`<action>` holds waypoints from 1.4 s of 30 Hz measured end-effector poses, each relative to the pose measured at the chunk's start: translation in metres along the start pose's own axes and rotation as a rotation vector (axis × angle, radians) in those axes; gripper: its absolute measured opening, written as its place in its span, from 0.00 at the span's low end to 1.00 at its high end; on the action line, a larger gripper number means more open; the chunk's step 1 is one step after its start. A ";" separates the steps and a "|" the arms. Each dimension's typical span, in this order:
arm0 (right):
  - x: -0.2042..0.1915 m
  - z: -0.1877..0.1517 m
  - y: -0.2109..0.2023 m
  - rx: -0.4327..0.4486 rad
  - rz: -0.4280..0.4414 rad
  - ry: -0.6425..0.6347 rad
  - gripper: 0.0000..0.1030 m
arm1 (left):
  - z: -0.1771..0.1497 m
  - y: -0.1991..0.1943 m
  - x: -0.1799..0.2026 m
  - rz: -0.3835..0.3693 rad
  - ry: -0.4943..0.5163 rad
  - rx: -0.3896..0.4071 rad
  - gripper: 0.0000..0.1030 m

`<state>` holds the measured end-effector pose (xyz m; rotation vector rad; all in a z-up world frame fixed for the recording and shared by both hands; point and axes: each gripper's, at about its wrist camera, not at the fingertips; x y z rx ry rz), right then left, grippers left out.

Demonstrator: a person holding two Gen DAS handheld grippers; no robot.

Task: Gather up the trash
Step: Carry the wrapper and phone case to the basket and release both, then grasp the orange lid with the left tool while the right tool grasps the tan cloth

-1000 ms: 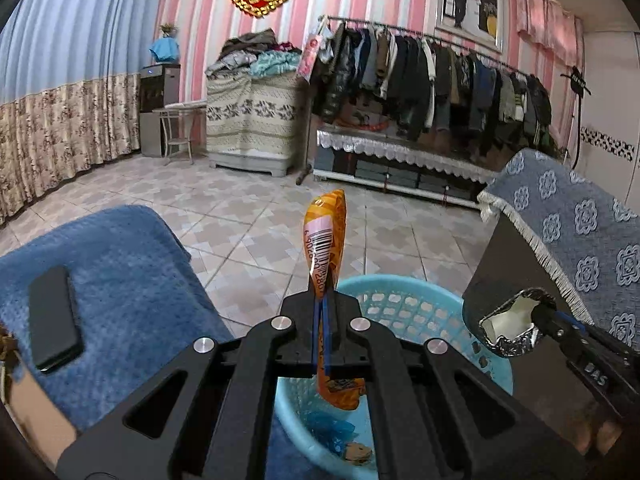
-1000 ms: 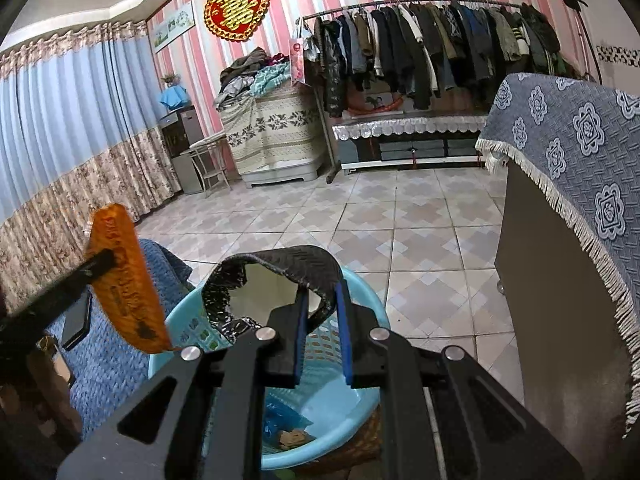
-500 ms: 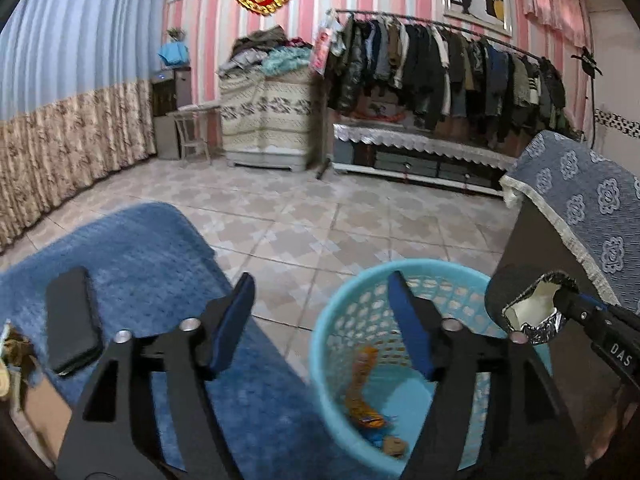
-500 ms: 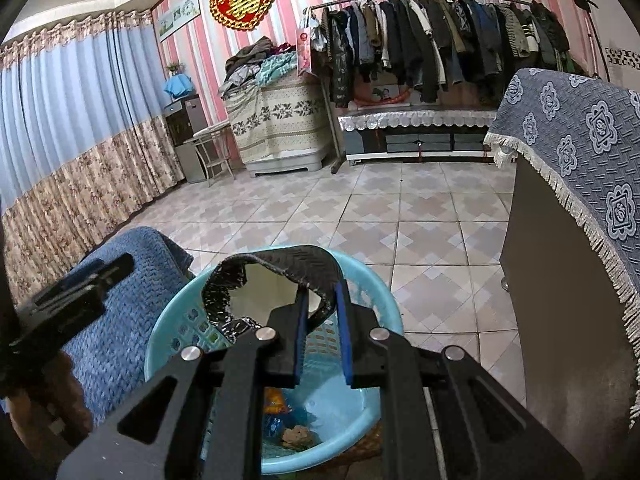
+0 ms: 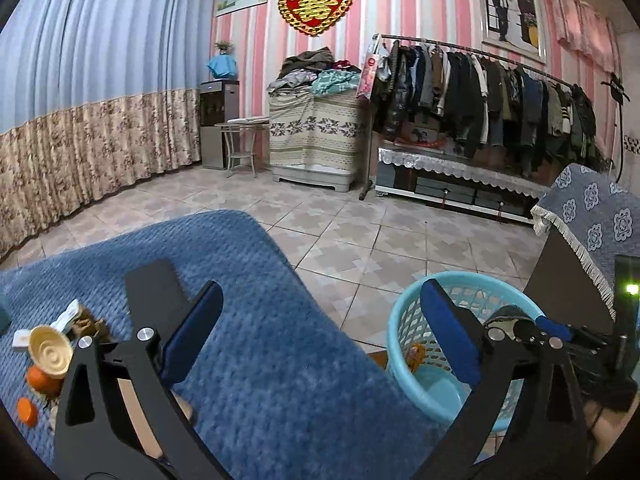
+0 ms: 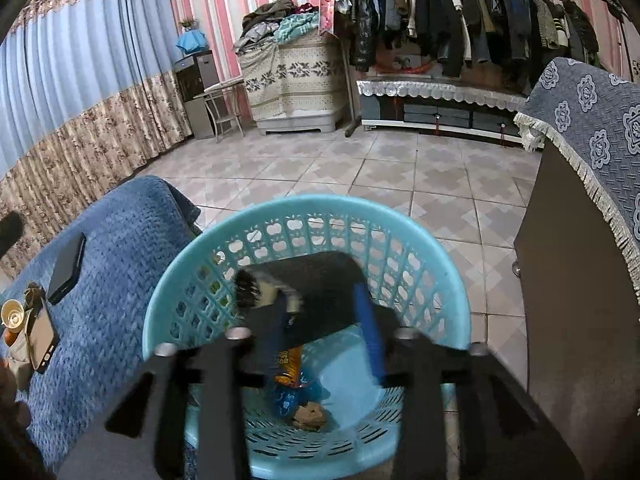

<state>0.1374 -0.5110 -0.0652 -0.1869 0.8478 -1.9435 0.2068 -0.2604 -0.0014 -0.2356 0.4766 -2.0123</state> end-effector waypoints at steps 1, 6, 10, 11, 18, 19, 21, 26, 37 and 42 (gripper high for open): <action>0.000 0.001 -0.002 0.005 -0.008 0.001 0.53 | -0.001 -0.005 -0.004 0.003 -0.005 0.000 0.94; -0.007 0.003 -0.012 0.034 -0.031 -0.015 0.67 | -0.008 -0.027 -0.026 0.025 -0.029 -0.006 0.94; -0.020 0.002 -0.021 0.053 -0.028 -0.037 0.76 | -0.013 -0.046 -0.044 0.061 -0.041 0.006 0.95; -0.024 0.001 -0.025 0.067 -0.029 -0.046 0.80 | -0.014 -0.051 -0.049 0.072 -0.046 0.008 0.95; -0.073 0.002 -0.056 0.140 0.050 -0.124 0.84 | -0.027 -0.089 -0.094 0.153 -0.074 0.007 0.95; -0.080 0.001 -0.058 0.148 0.058 -0.134 0.90 | -0.028 -0.093 -0.101 0.168 -0.074 0.008 0.95; -0.095 -0.002 -0.066 0.165 0.081 -0.160 0.90 | -0.033 -0.103 -0.118 0.192 -0.091 0.001 0.95; -0.141 -0.015 -0.077 0.153 0.169 -0.235 0.90 | -0.051 -0.121 -0.164 0.255 -0.142 -0.026 0.95; -0.230 -0.060 -0.068 0.058 0.328 -0.350 0.90 | -0.120 -0.131 -0.262 0.380 -0.268 -0.169 0.95; -0.254 -0.077 -0.061 0.031 0.308 -0.415 0.90 | -0.145 -0.114 -0.284 0.357 -0.334 -0.249 0.94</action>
Point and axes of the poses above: each gripper's, at about its wrist camera, not at the fingertips, and y roughly the way its jaws point, x to its right, z to its top, and after that the axes turned 5 degrees about y, right-handed
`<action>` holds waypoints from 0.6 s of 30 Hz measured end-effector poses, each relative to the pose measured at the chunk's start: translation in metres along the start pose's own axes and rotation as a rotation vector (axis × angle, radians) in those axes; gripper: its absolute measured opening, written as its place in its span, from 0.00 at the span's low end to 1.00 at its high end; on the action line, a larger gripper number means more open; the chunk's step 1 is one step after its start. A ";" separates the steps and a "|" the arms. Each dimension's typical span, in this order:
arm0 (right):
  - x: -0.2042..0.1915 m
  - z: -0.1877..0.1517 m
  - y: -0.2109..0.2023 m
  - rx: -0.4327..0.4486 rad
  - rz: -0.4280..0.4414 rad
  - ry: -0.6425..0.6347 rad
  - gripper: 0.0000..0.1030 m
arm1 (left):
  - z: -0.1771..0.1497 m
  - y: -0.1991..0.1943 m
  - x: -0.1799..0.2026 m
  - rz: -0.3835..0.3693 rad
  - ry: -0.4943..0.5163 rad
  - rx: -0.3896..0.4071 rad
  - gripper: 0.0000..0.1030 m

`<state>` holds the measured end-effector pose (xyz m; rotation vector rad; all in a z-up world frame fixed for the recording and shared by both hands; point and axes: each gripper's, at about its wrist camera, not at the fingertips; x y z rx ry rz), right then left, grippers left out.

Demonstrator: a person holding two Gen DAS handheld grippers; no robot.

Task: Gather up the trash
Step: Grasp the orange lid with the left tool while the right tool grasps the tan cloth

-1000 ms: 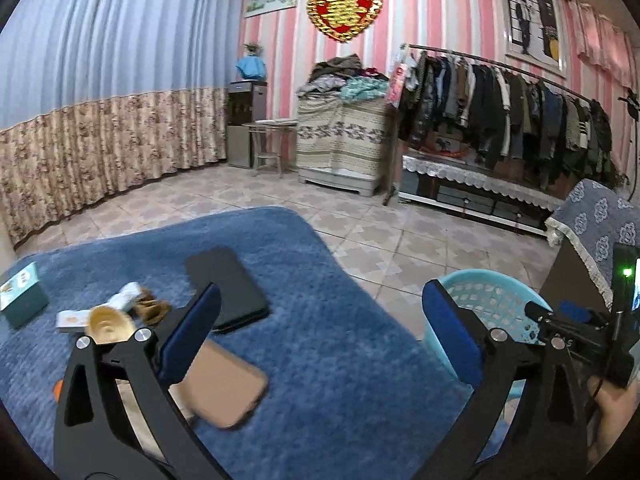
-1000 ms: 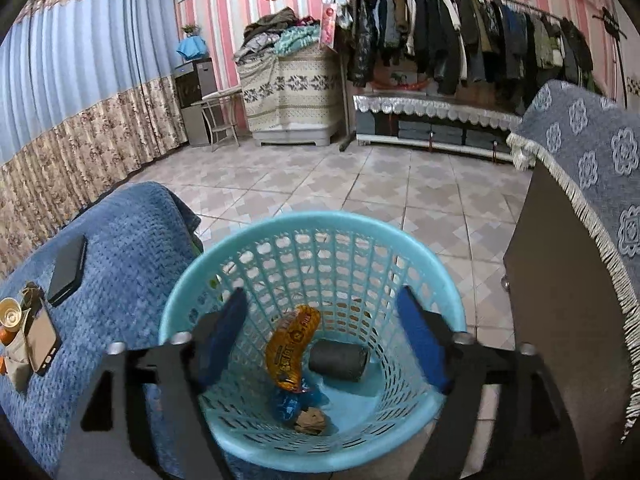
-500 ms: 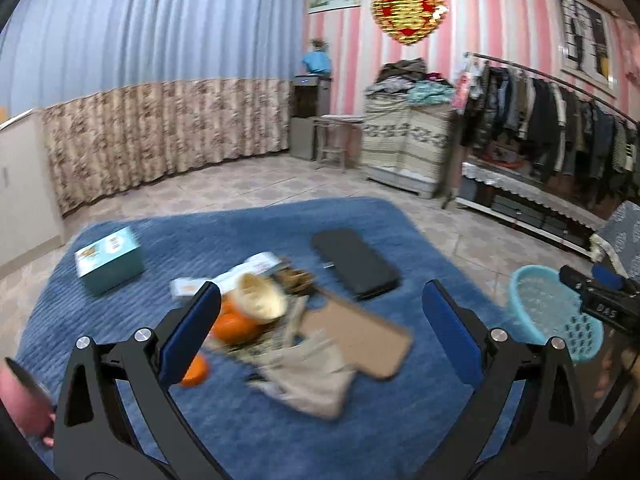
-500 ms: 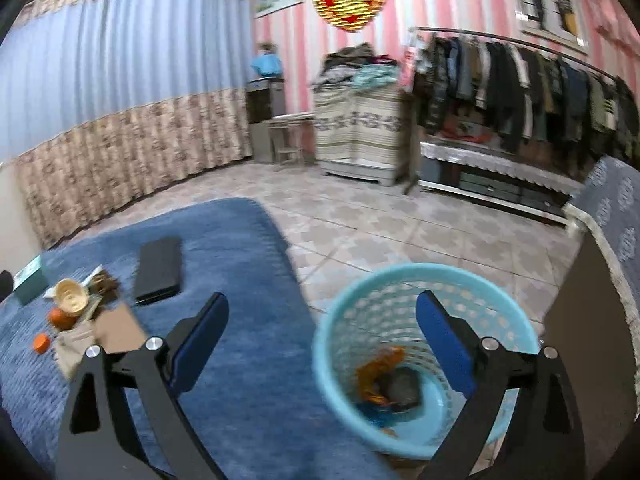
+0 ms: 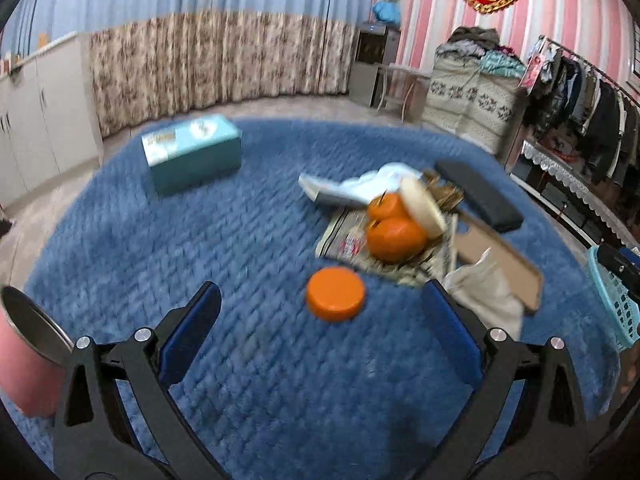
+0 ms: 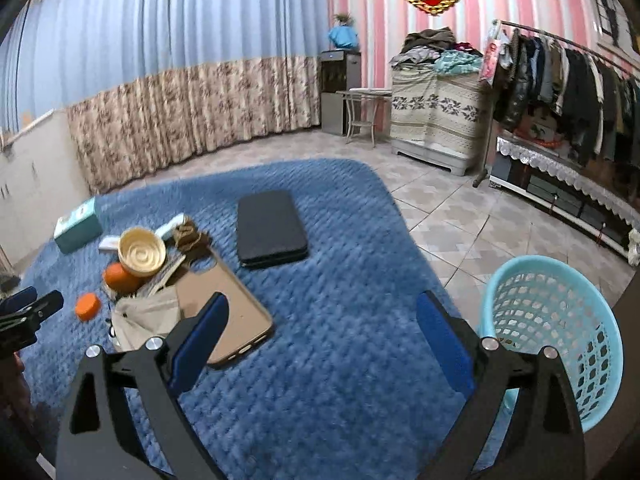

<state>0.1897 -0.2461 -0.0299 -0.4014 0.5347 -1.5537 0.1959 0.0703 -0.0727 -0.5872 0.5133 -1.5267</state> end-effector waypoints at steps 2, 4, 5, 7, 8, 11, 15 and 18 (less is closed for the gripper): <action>-0.005 -0.002 0.004 -0.010 0.000 -0.010 0.90 | -0.004 0.010 -0.002 0.000 -0.003 -0.026 0.89; -0.006 -0.003 0.010 -0.034 0.008 -0.010 0.90 | -0.005 0.019 0.000 -0.021 -0.001 -0.055 0.83; -0.008 -0.003 0.013 -0.047 0.014 -0.010 0.90 | -0.004 0.023 0.002 -0.032 0.000 -0.066 0.80; -0.012 -0.004 0.017 -0.061 0.022 -0.010 0.90 | -0.002 0.033 0.005 -0.051 0.011 -0.083 0.72; -0.014 -0.004 0.019 -0.064 0.027 -0.011 0.90 | -0.001 0.037 0.006 -0.057 0.016 -0.094 0.67; -0.025 -0.006 0.021 -0.073 0.058 -0.019 0.90 | 0.000 0.051 0.007 -0.076 0.014 -0.144 0.50; -0.046 -0.012 0.023 -0.082 0.082 -0.071 0.90 | 0.000 0.046 0.003 -0.105 -0.010 -0.116 0.38; -0.065 -0.016 0.024 -0.089 0.122 -0.111 0.90 | -0.001 0.038 0.000 -0.088 -0.015 -0.084 0.38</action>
Point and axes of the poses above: each gripper's, at about its wrist camera, not at the fingertips, and y roughly the way its jaws point, x to its right, z to its top, and after that the axes turned 5 degrees about y, right-handed
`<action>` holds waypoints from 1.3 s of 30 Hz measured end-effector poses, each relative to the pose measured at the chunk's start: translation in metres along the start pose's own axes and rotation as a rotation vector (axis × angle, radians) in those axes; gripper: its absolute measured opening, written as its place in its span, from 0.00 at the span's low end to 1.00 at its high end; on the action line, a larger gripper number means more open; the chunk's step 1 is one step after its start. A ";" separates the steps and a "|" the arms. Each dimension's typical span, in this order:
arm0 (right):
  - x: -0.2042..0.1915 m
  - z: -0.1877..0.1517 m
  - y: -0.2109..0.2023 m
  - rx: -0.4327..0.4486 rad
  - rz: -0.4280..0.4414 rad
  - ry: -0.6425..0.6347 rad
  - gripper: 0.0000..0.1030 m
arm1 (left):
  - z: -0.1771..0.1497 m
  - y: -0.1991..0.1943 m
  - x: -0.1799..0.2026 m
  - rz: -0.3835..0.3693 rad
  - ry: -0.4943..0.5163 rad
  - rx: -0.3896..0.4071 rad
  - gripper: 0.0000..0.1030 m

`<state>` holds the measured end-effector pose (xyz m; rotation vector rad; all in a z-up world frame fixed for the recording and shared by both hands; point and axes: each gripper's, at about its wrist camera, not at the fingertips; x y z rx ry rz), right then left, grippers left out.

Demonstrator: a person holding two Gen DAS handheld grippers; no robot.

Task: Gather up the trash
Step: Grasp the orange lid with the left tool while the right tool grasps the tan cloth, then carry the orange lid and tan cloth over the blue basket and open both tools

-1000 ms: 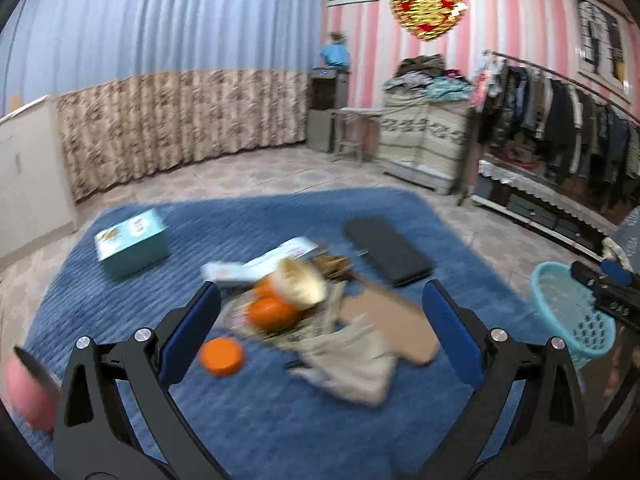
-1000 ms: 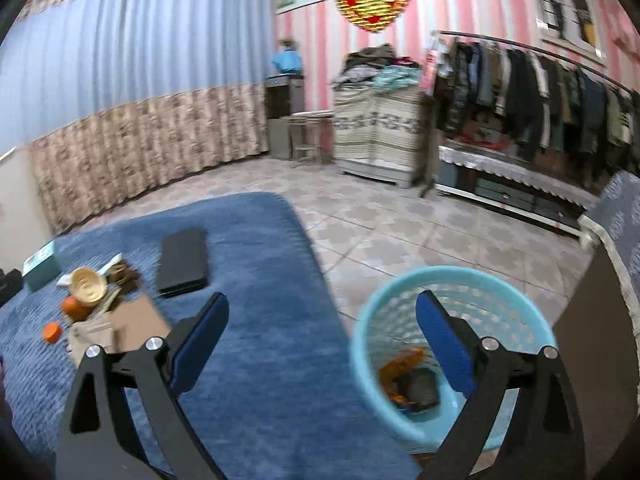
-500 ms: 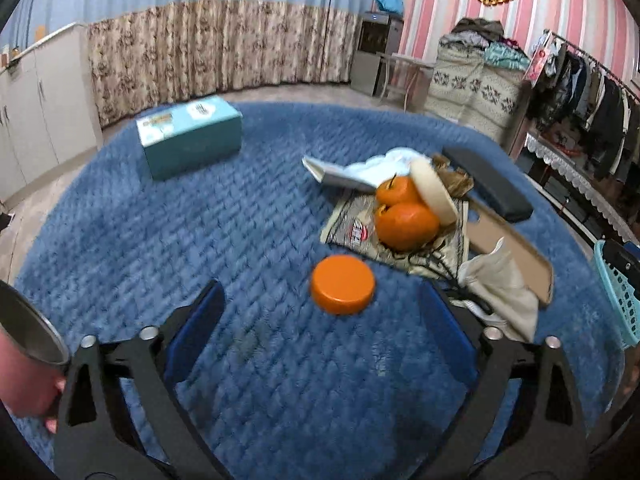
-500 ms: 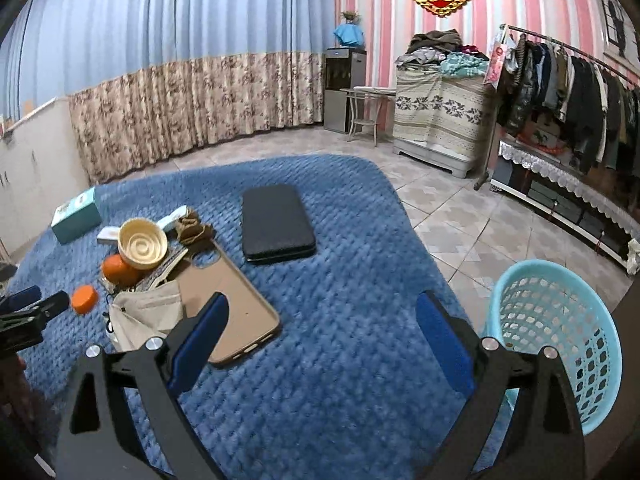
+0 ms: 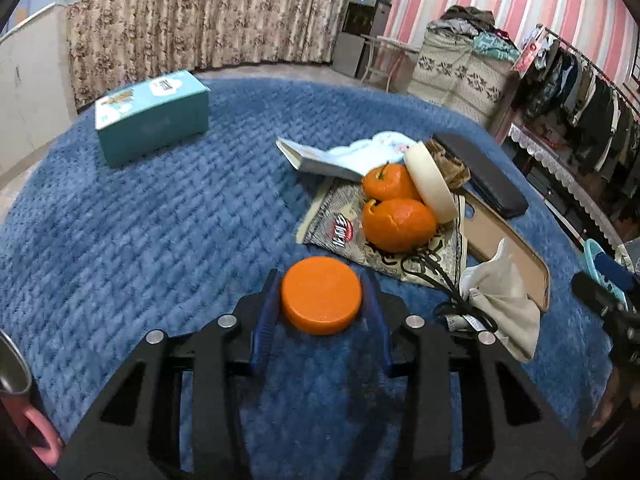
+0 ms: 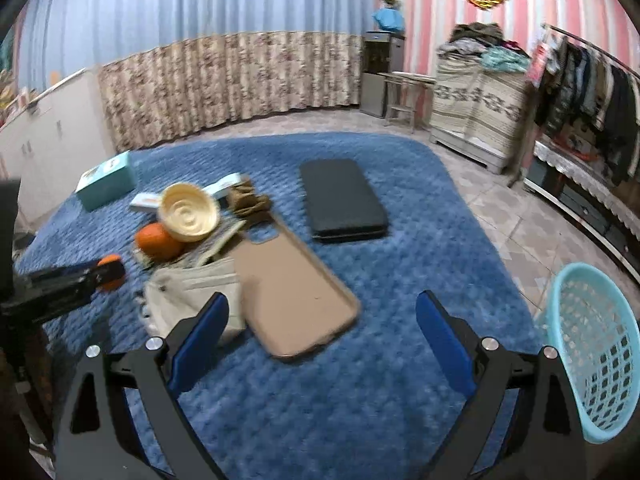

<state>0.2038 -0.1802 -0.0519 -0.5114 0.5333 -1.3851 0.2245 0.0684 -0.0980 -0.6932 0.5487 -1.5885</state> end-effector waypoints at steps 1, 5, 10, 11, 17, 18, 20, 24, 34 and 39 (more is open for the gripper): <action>-0.008 -0.001 0.001 -0.003 0.019 -0.017 0.90 | 0.000 -0.005 0.000 0.021 0.010 0.013 0.38; -0.033 -0.008 0.009 -0.033 0.073 -0.059 0.90 | -0.003 -0.034 0.001 0.089 0.064 0.089 0.38; -0.051 -0.015 0.034 -0.109 0.097 -0.075 0.88 | -0.007 -0.061 -0.010 0.106 0.052 0.125 0.38; -0.051 -0.017 0.037 -0.122 0.106 -0.072 0.84 | -0.008 -0.065 -0.011 0.113 0.055 0.134 0.38; -0.056 -0.021 0.040 -0.147 0.153 -0.079 0.53 | -0.010 -0.075 -0.019 0.116 0.027 0.148 0.38; -0.057 -0.021 0.038 -0.140 0.147 -0.084 0.50 | -0.010 -0.075 -0.019 0.119 0.029 0.148 0.38; -0.056 -0.020 0.035 -0.125 0.153 -0.089 0.38 | -0.010 -0.078 -0.018 0.119 0.032 0.155 0.38; -0.051 -0.015 0.025 -0.096 0.162 -0.092 0.28 | -0.007 -0.081 -0.006 0.107 0.051 0.174 0.38; 0.026 0.010 -0.036 0.060 0.141 0.066 0.28 | 0.015 -0.092 0.048 0.033 0.128 0.242 0.38; 0.081 0.020 -0.067 0.144 0.051 0.158 0.28 | 0.035 -0.093 0.094 -0.045 0.163 0.277 0.38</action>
Point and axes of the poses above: each gripper's, at about its wrist camera, not at the fingertips, and y roughly the way its jaws point, x to its right, z to its top, and after that the axes turned 5 degrees about y, right-handed
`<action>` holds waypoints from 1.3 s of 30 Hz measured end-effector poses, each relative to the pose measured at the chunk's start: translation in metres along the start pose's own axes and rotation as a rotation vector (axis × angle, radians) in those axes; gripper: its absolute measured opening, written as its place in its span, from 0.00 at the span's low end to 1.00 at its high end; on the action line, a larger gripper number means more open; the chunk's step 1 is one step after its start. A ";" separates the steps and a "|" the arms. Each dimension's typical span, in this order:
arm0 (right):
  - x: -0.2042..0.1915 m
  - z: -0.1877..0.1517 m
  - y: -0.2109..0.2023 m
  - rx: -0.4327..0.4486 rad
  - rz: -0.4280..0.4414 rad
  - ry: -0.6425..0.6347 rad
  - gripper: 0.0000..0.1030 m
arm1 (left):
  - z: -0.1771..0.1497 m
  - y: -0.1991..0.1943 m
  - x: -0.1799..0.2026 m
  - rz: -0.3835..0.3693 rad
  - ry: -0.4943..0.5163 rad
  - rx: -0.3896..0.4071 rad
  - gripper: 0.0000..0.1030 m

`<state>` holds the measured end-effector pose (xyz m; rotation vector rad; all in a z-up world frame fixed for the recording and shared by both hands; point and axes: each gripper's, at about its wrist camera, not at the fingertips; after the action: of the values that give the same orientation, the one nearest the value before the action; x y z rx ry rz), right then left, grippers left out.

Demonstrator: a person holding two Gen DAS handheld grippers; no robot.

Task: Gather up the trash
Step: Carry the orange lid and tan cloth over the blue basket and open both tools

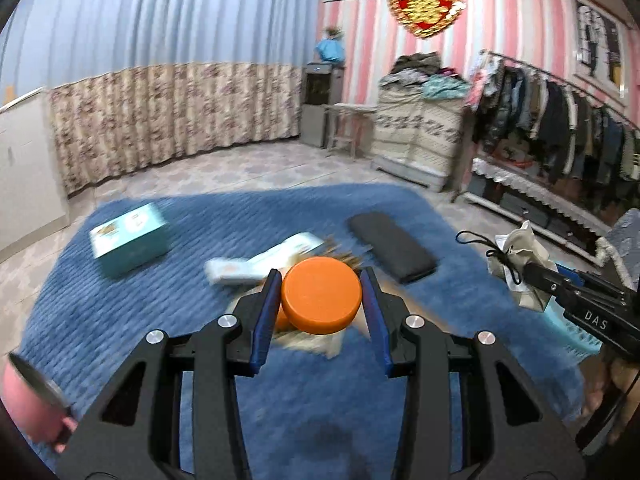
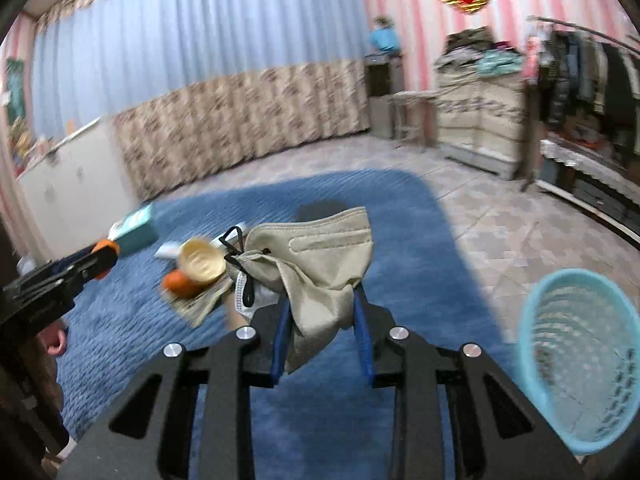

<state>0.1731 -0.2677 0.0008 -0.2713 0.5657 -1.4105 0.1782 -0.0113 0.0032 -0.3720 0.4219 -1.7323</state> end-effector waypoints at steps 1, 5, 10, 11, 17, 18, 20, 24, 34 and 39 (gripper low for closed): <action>0.011 0.005 -0.007 0.018 -0.020 0.020 0.28 | 0.004 0.001 0.009 -0.014 0.011 0.008 0.38; 0.044 0.024 -0.029 0.069 -0.099 0.056 0.28 | 0.024 0.001 0.052 -0.084 0.065 0.053 0.38; 0.087 0.045 -0.065 0.148 -0.229 0.100 0.28 | 0.044 0.006 0.098 -0.159 0.107 0.081 0.38; 0.092 0.045 -0.069 0.156 -0.244 0.105 0.28 | 0.046 0.007 0.105 -0.172 0.114 0.083 0.38; 0.151 0.018 -0.085 0.191 -0.338 0.205 0.28 | 0.038 0.020 0.150 -0.221 0.165 0.069 0.38; 0.160 0.014 -0.084 0.186 -0.348 0.224 0.28 | 0.037 0.026 0.158 -0.231 0.166 0.057 0.38; 0.178 0.006 -0.082 0.166 -0.378 0.247 0.28 | 0.032 0.035 0.176 -0.247 0.178 0.037 0.38; 0.202 -0.005 -0.074 0.128 -0.427 0.259 0.28 | 0.024 0.054 0.211 -0.283 0.206 0.014 0.38; 0.248 -0.022 -0.072 0.079 -0.500 0.334 0.28 | -0.001 0.096 0.300 -0.403 0.274 -0.041 0.38; 0.265 -0.030 -0.073 0.074 -0.515 0.385 0.28 | -0.007 0.114 0.331 -0.446 0.289 -0.074 0.38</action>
<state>0.1108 -0.5333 -0.0434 -0.0837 0.7921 -2.0012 0.2087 -0.3556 -0.0514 -0.2821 0.6494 -2.2219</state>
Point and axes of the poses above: each gripper's, at about its wrist camera, not at the fingertips, and y roughly the way its jaws point, x to its right, z to its top, and after that the axes turned 5 degrees about y, right-handed
